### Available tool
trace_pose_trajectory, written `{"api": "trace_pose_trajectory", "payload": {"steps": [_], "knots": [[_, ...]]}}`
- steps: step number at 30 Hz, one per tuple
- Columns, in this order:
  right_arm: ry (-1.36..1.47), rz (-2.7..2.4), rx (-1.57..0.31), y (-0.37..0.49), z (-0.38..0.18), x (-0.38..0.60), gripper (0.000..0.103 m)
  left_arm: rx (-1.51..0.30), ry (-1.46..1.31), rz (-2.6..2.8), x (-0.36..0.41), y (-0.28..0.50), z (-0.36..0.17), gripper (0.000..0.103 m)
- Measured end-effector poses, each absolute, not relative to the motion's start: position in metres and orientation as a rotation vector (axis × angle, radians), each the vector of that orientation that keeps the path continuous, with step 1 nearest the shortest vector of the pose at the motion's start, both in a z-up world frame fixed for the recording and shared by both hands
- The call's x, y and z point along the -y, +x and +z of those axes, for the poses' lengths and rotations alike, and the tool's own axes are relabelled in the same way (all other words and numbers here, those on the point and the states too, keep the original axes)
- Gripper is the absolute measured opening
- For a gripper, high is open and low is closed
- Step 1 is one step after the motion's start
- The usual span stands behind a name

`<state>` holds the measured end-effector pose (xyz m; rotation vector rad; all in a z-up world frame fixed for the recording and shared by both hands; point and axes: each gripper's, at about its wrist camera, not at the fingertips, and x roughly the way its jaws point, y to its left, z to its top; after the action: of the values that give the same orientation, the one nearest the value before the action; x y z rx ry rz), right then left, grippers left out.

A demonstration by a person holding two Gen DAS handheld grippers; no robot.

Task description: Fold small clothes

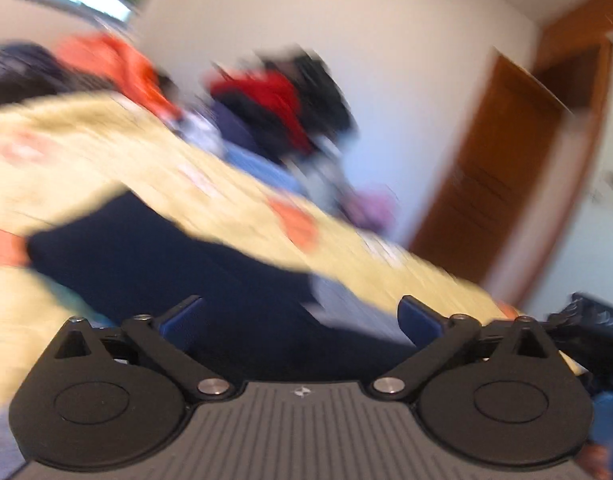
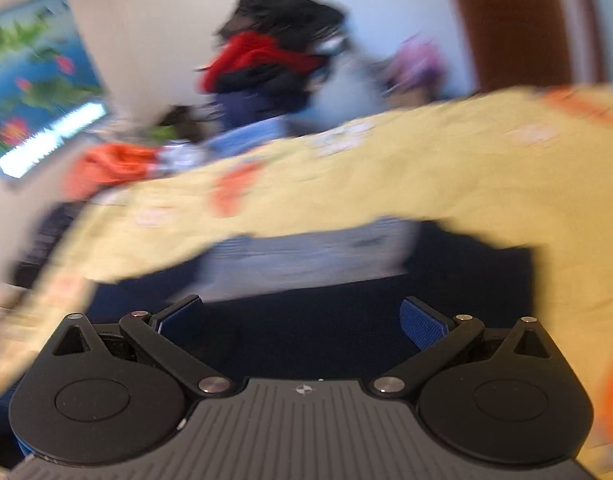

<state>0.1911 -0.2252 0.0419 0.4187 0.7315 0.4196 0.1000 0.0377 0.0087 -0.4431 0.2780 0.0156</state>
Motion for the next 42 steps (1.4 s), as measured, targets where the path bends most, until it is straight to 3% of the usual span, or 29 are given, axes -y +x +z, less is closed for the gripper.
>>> {"api": "trace_pose_trajectory", "payload": {"steps": [7, 8, 10, 12, 13, 14, 15, 16, 28, 40, 42], "knots": [[0.501, 0.501, -0.885, 0.234, 0.024, 0.176, 0.103, -0.325, -0.462, 0.038, -0.038, 0.11, 0.005, 0.103], [0.514, 0.5, -0.903, 0.237, 0.02, 0.171, 0.098, -0.321, -0.462, 0.038, -0.038, 0.11, 0.005, 0.103], [0.513, 0.505, -0.901, 0.237, 0.018, 0.166, 0.087, -0.321, -0.458, 0.035, -0.038, 0.105, 0.006, 0.103], [0.467, 0.517, -0.883, 0.234, 0.018, 0.16, 0.059, -0.321, -0.452, 0.031, -0.038, 0.105, 0.007, 0.103], [0.444, 0.518, -0.894, 0.233, 0.016, 0.157, 0.053, -0.316, -0.45, 0.033, -0.038, 0.104, 0.007, 0.103], [0.423, 0.518, -0.902, 0.233, 0.014, 0.156, 0.04, -0.31, -0.45, 0.033, -0.038, 0.102, 0.007, 0.103], [0.396, 0.515, -0.898, 0.231, 0.014, 0.154, 0.019, -0.309, -0.451, 0.031, -0.038, 0.102, 0.007, 0.103], [0.382, 0.513, -0.9, 0.23, 0.013, 0.152, 0.016, -0.313, -0.451, 0.031, -0.038, 0.103, 0.007, 0.103], [0.257, 0.479, -0.809, 0.237, 0.087, 0.217, 0.015, -0.327, -0.458, 0.036, -0.041, 0.105, 0.006, 0.103], [0.272, 0.273, -0.903, 0.236, 0.034, 0.291, 0.015, -0.35, -0.438, 0.036, -0.038, 0.109, 0.005, 0.103], [0.281, 0.233, -0.883, 0.234, 0.029, 0.291, 0.024, -0.361, -0.432, 0.042, -0.037, 0.111, 0.005, 0.103]]}}
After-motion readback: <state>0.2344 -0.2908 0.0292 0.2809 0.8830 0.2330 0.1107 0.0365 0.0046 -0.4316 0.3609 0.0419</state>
